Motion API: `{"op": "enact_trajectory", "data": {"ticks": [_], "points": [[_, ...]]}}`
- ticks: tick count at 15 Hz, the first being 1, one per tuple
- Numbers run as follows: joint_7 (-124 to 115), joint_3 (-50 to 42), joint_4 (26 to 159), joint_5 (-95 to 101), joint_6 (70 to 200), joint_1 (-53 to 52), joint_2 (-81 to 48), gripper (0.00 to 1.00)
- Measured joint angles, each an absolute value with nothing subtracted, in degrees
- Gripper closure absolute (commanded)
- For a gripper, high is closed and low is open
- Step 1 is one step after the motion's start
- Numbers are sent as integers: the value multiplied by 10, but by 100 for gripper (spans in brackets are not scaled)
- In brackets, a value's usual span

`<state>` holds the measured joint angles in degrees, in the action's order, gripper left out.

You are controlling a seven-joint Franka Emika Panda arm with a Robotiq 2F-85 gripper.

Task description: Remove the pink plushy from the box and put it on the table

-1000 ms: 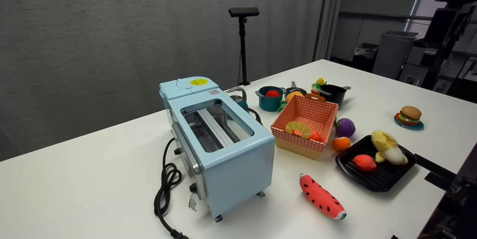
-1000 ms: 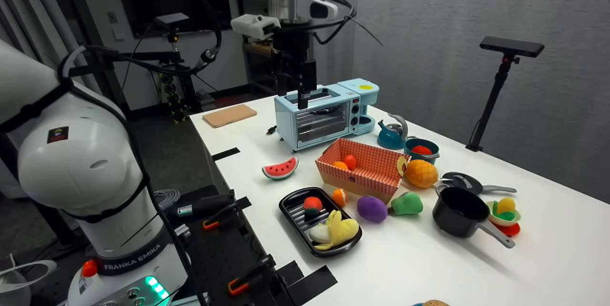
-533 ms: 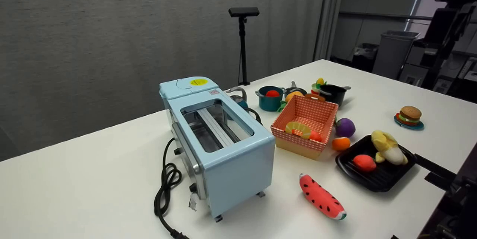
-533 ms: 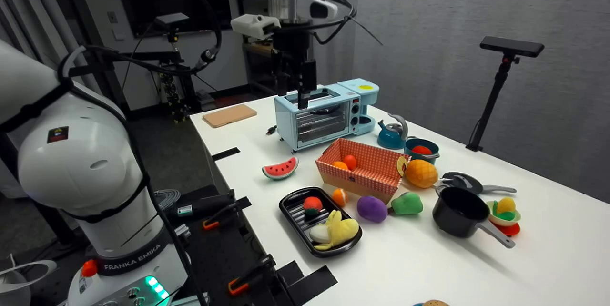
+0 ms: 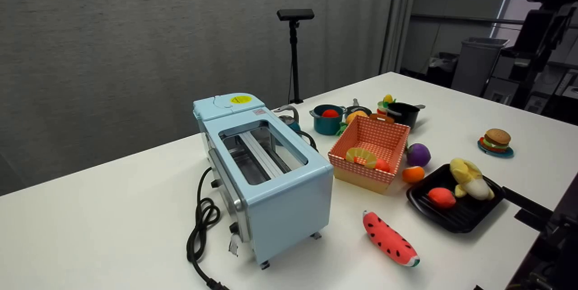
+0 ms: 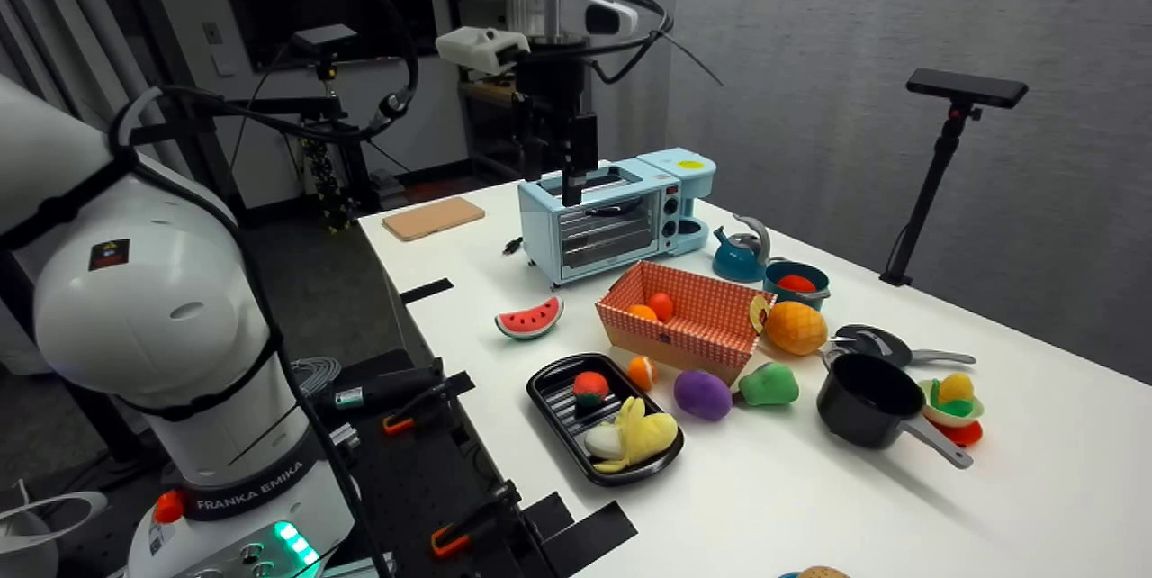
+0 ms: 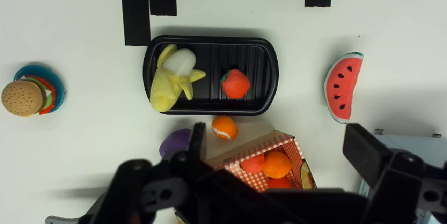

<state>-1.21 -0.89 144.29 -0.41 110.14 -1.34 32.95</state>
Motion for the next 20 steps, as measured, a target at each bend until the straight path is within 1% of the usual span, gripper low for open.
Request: {"op": "enact_trajectory", "data": {"ticks": [17, 20], "points": [[-17, -9, 1443, -4, 1105, -13, 329, 0], [-27, -9, 1443, -4, 1143, -9, 321, 0]]}}
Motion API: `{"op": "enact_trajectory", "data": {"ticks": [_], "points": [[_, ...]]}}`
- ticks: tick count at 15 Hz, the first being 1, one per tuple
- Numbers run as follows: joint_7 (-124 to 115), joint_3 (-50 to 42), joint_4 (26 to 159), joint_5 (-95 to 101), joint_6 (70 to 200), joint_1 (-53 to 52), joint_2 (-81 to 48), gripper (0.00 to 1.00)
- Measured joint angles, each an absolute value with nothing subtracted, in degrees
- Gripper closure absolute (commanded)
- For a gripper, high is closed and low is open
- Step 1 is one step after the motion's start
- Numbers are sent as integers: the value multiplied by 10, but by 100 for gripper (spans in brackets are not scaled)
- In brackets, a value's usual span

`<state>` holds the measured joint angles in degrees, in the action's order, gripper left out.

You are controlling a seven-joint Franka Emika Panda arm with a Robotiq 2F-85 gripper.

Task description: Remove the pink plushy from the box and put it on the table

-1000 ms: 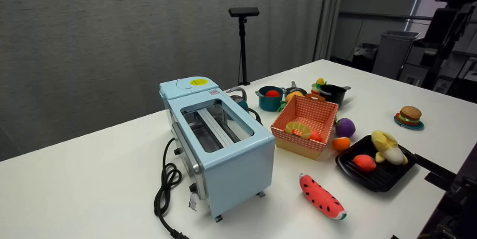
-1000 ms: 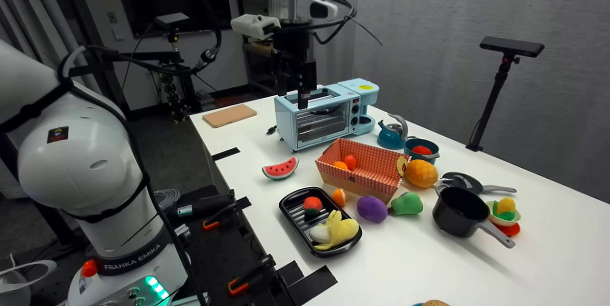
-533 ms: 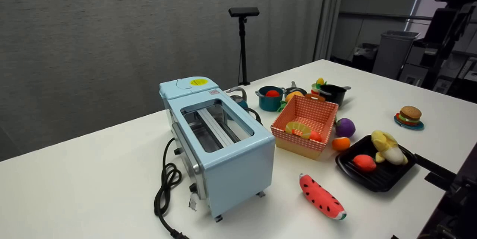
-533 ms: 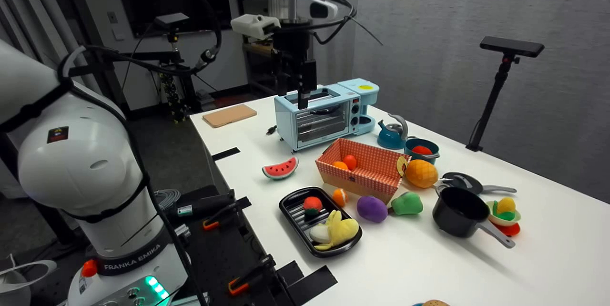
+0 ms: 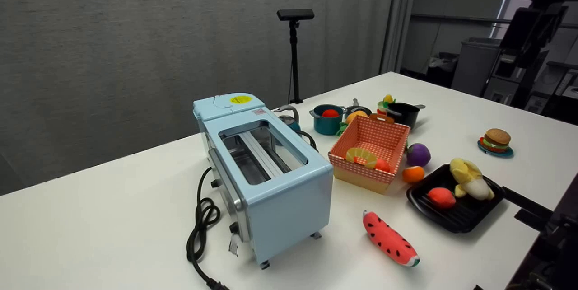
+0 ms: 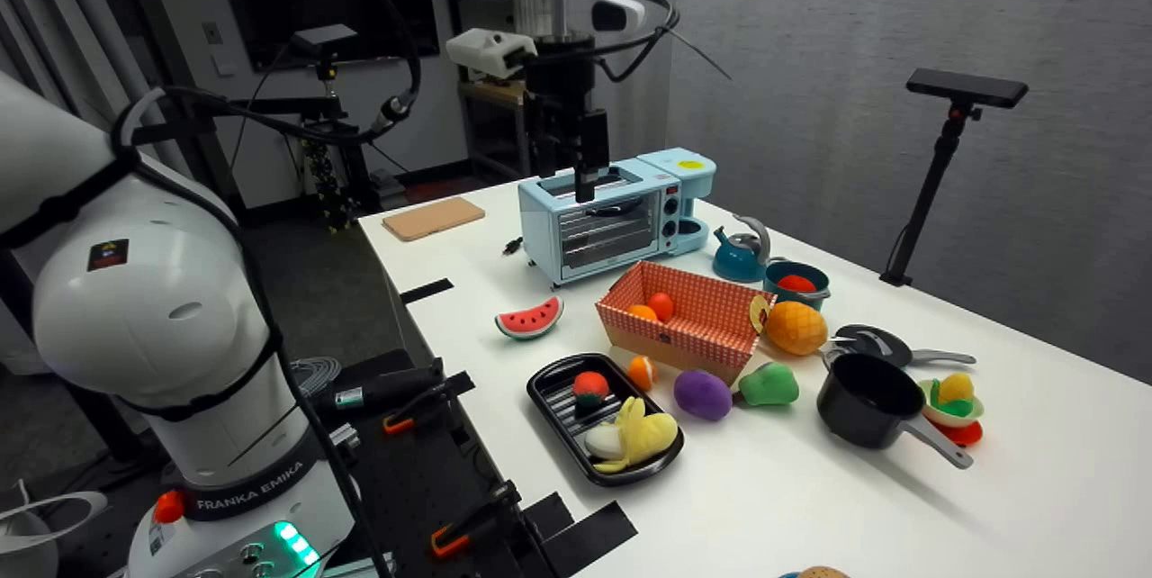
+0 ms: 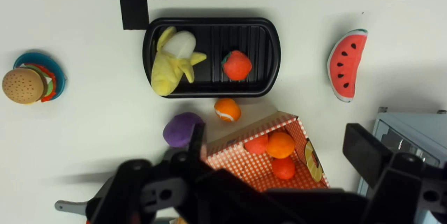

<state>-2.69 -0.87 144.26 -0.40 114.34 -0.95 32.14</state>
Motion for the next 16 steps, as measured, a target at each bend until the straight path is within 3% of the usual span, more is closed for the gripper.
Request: {"op": "enact_trajectory", "data": {"ticks": [7, 16], "points": [[-55, -9, 1421, 4, 1269, 24, 245, 0], [-118, -10, 1355, 10, 1294, 30, 122, 0]]}}
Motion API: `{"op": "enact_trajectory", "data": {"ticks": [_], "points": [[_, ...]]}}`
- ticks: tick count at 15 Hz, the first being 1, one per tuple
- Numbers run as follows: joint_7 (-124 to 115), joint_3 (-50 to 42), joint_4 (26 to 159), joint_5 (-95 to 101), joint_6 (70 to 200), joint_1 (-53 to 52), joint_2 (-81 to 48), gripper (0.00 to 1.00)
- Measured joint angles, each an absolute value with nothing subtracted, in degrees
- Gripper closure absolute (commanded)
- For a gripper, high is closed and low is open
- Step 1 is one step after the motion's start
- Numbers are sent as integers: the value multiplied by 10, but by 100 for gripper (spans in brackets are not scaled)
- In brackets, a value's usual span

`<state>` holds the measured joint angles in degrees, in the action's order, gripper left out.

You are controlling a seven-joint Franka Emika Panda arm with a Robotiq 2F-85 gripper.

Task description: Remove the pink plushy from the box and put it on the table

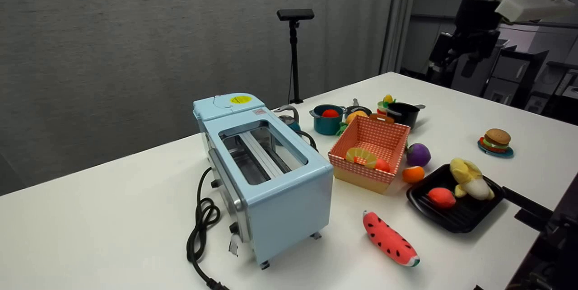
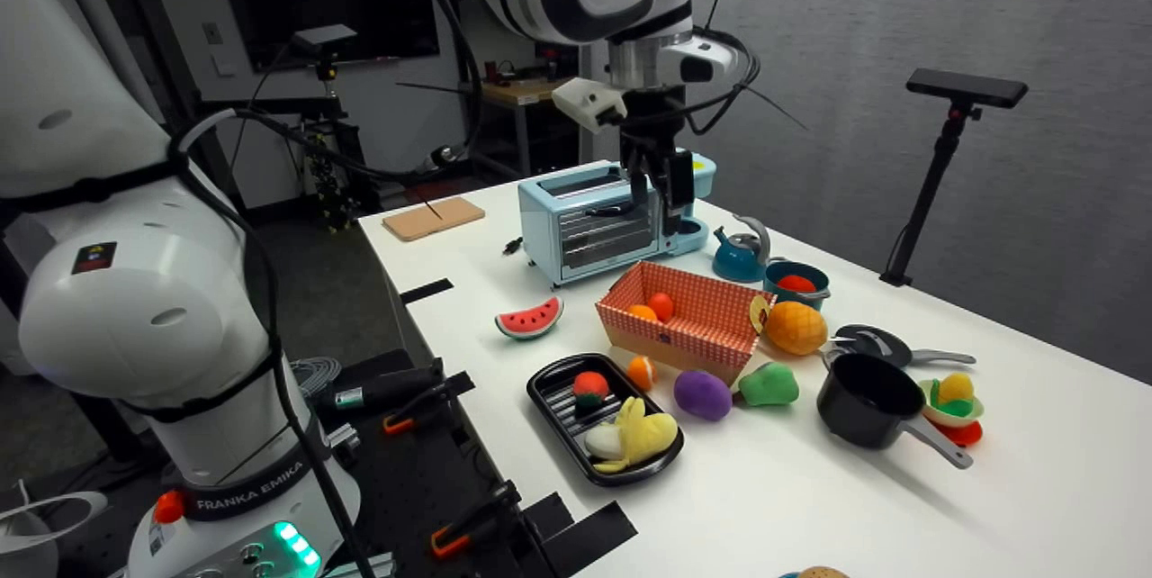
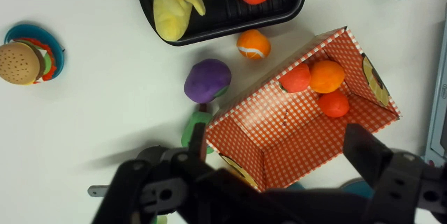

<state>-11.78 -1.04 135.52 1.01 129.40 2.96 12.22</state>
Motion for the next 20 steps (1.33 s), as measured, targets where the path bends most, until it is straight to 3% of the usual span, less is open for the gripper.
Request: {"op": "enact_trajectory", "data": {"ticks": [13, 20], "points": [[-191, -37, 1175, 0, 1309, 33, -83, 0], [-192, -49, 1193, 0, 1318, 33, -90, 0]]}}
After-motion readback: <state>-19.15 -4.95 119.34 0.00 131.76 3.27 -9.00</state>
